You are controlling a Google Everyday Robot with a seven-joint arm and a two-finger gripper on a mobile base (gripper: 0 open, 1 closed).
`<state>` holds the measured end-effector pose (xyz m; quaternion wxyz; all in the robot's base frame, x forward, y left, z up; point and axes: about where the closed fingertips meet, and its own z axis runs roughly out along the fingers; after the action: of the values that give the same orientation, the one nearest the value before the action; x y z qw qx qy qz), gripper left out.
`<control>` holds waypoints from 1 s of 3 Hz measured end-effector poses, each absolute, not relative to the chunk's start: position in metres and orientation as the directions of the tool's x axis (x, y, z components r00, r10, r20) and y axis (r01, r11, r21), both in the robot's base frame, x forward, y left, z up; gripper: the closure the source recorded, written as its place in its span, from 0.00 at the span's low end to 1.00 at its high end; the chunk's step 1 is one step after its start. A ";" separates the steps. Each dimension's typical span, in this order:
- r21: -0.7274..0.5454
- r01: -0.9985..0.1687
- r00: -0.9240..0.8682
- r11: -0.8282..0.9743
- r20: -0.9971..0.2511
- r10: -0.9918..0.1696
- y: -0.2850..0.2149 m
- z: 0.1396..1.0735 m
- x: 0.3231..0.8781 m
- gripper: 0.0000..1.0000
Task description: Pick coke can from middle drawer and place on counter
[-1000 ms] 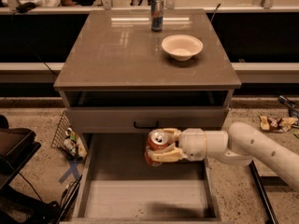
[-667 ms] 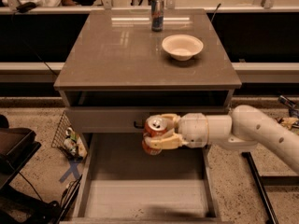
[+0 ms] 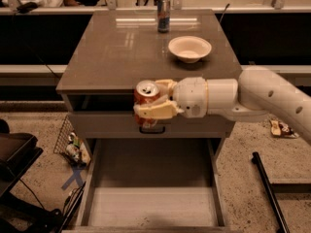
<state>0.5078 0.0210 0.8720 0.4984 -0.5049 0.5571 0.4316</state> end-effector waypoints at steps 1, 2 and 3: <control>-0.080 -0.989 0.067 0.127 -0.992 -0.102 0.051 0.917 0.536 1.00; -0.138 -0.985 0.130 0.102 -0.988 -0.081 0.085 0.941 0.554 1.00; -0.138 -0.985 0.130 0.100 -0.988 -0.080 0.087 0.941 0.555 1.00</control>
Offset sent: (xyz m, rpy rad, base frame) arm 0.0705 0.0914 0.0903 0.0682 -0.1835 0.0297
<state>0.5546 0.0866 0.9413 0.5394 -0.5237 0.5088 0.4195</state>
